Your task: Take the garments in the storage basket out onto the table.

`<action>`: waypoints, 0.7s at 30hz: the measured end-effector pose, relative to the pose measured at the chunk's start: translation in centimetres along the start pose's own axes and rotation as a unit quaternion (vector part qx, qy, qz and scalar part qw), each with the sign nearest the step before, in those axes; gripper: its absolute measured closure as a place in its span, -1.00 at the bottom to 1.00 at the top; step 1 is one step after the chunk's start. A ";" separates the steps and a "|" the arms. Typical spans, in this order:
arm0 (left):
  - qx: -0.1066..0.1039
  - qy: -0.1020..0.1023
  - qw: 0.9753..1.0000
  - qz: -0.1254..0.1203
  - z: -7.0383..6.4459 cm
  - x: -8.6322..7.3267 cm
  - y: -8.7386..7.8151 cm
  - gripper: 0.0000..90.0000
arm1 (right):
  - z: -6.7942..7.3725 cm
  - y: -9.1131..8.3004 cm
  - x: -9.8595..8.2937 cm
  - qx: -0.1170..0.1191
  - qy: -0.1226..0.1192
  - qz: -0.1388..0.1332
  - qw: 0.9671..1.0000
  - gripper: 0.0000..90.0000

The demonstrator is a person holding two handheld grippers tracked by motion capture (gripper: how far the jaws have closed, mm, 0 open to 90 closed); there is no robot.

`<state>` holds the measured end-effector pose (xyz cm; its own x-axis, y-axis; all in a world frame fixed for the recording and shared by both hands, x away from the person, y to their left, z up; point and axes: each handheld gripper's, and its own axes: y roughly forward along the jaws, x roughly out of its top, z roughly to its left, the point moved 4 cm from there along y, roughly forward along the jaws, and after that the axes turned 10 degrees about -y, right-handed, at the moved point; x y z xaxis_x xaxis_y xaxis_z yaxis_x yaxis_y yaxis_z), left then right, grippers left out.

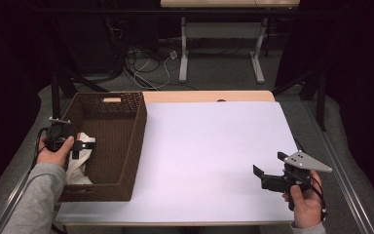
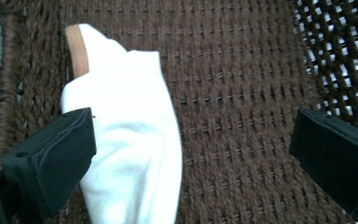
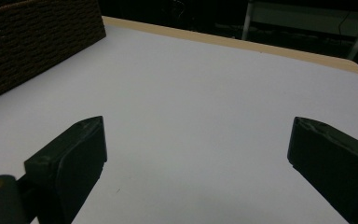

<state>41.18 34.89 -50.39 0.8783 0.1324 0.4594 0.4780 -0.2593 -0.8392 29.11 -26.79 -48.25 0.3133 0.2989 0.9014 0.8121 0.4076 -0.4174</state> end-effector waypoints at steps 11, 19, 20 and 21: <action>0.018 0.011 1.000 0.022 -0.2 -0.4 0.3 -0.99 | 0.3 0.3 -0.1 0.003 -0.008 0.001 1.000 -0.90; 0.045 0.015 0.998 0.044 -0.1 -0.9 0.7 -0.90 | 0.5 0.4 -0.2 0.003 -0.008 0.009 1.000 -0.90; 0.051 0.014 0.998 0.045 0.0 -1.0 0.6 -0.82 | 0.5 0.4 -0.2 0.003 -0.009 0.008 1.000 -0.90; 0.055 0.015 0.997 0.048 0.1 -1.0 0.6 -0.72 | 0.5 0.4 -0.2 0.004 -0.010 0.009 1.000 -0.90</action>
<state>40.57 34.67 -51.38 0.9205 0.0826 0.3819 0.3906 -0.1618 -0.9062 29.16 -26.24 -48.68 0.3172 0.3228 0.8917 0.8033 0.4084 -0.4336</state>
